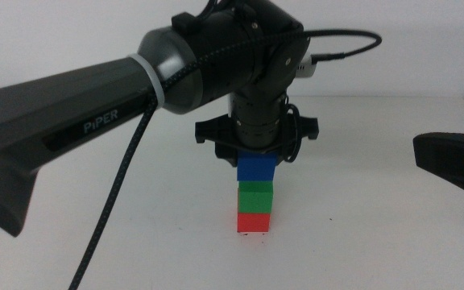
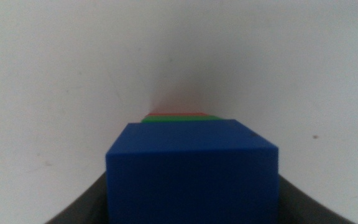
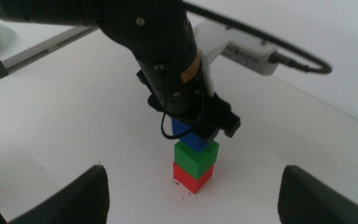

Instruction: Stack red cubes first, then green, then blue cubes in a specific spot.

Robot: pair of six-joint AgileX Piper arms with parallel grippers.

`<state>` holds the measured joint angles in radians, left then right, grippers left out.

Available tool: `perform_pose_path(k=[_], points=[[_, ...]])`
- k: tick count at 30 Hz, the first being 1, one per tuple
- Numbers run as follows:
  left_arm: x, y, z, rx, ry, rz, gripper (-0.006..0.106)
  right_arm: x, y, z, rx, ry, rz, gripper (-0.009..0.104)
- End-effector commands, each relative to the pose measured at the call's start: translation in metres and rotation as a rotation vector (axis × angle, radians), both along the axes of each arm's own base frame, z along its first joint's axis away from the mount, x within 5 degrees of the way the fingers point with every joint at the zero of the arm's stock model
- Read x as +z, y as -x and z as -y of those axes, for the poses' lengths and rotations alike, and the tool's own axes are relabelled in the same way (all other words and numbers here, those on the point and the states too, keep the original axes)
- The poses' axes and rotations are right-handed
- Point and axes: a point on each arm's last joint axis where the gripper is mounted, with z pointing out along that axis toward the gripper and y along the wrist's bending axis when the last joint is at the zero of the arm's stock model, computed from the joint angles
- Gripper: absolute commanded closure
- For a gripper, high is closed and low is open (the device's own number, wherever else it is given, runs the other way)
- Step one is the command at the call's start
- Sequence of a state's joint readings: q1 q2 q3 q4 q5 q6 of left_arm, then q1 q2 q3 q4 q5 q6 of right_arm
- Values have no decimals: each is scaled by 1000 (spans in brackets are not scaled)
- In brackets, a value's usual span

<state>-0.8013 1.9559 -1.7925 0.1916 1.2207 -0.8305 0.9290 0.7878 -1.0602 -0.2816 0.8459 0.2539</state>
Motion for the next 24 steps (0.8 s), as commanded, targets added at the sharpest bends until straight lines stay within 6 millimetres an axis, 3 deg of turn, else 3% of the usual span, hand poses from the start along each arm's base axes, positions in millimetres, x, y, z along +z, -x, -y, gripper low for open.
perform_pose_path(k=[1, 10, 17, 24], points=[[-2, 2, -1, -3, -20, 5, 102, 0, 0, 1, 2, 0, 11, 2], [-11, 4, -4, -12, -46, -18, 102, 0, 0, 1, 2, 0, 11, 2], [-11, -9, -15, 1, 43, -85, 102, 0, 0, 1, 2, 0, 11, 2], [-10, -11, -12, -12, 77, -57, 102, 0, 0, 1, 2, 0, 11, 2]])
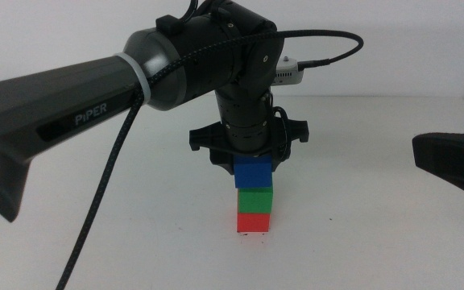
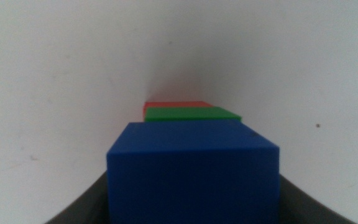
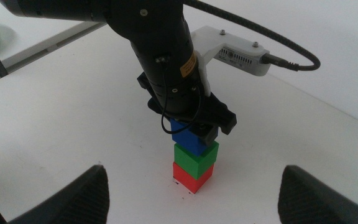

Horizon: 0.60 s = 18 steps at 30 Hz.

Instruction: Stack red cubes first, then green, then blue cubes in a specific spot.

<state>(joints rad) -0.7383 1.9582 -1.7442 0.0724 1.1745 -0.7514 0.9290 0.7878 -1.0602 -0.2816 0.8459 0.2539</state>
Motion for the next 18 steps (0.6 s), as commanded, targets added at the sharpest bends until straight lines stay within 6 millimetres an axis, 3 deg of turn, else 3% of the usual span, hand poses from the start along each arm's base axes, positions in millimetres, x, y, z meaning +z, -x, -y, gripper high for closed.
perform_pose_path(k=[1, 18], points=[[4, -1, 0, -4, 17, 21, 102, 0, 0, 1, 2, 0, 11, 2], [-11, -3, 6, -12, 16, -14, 102, 0, 0, 1, 2, 0, 11, 2]])
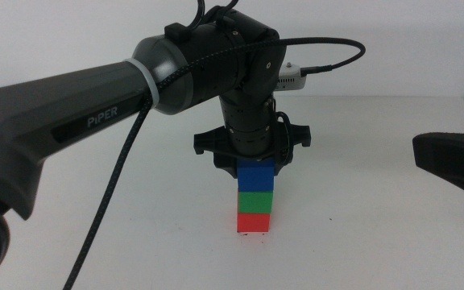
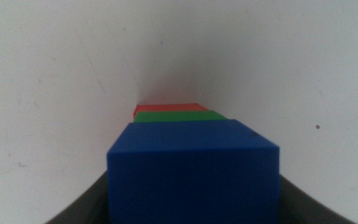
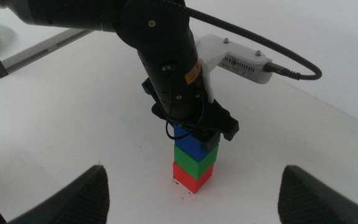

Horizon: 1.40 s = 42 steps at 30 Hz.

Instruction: Stack red cubes first, then green, then blue cubes in a specific spot.

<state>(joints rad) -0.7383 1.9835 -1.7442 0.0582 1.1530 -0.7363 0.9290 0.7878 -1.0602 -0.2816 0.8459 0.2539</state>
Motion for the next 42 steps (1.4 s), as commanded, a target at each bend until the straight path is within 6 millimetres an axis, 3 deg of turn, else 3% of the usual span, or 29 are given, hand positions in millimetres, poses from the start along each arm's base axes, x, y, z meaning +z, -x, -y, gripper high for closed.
perform_pose_path(k=[1, 7, 8, 9, 12, 13, 17, 20, 24, 29, 36, 42], points=[[-1, 0, 1, -1, 9, 1, 98, 0, 0, 1, 2, 0, 11, 2], [-1, 0, 1, -28, -7, -2, 64, 0, 0, 1, 2, 0, 11, 2], [-1, 0, 0, -29, -12, 2, 55, 0, 0, 1, 2, 0, 11, 2], [0, -1, -1, -60, -30, 18, 39, 0, 0, 1, -1, -4, 8, 2], [2, -2, 0, -134, -40, 45, 11, 0, 0, 1, -1, -4, 8, 2], [4, -2, -1, -134, -38, 47, 7, 0, 0, 1, -1, -4, 8, 2], [28, 4, -8, -132, -11, 87, 7, 0, 0, 1, -1, -4, 8, 2], [63, 15, -21, -147, 2, 166, 7, 0, 0, 1, -1, -4, 8, 2], [116, 38, -50, -120, 13, 279, 7, 0, 0, 1, -1, -4, 8, 2], [163, 72, -104, -175, -60, 465, 7, 0, 0, 1, -1, -4, 8, 2], [171, 126, -199, -112, -134, 526, 7, 0, 0, 1, -1, -4, 8, 2], [165, 179, -254, -120, -86, 828, 7, 0, 0, 1, -1, -4, 8, 2]])
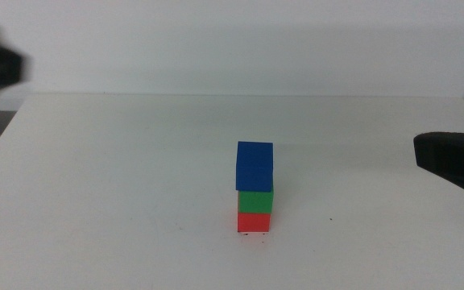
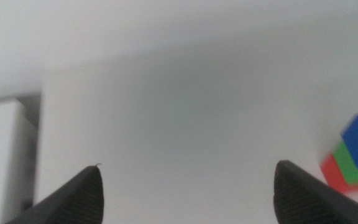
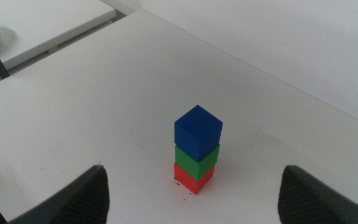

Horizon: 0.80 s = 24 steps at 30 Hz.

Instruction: Stack red cubes first, then green, then blue cubes in a specific spot.

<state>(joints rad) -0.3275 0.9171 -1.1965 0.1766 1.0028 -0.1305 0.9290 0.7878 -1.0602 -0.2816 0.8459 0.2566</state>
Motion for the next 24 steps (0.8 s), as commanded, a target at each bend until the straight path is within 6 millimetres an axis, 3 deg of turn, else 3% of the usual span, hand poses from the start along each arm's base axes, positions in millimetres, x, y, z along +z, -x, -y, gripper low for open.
perform_pose_path(k=[1, 5, 11, 20, 24], points=[[-4, 24, -17, 8, 25, 119, 7, 0, 0, 1, 0, -2, 10, 2], [-21, 54, -35, 127, 38, 156, 7, 0, 0, 1, 0, -2, 10, 2], [-24, 75, -34, 125, 79, 188, 7, 0, 0, 1, 0, -2, 10, 2], [-22, 78, -34, 126, 70, 202, 7, 0, 0, 1, 0, -2, 10, 2], [-39, 73, -35, 130, 59, 166, 7, -19, 1, -5, 35, -59, -18, 2]])
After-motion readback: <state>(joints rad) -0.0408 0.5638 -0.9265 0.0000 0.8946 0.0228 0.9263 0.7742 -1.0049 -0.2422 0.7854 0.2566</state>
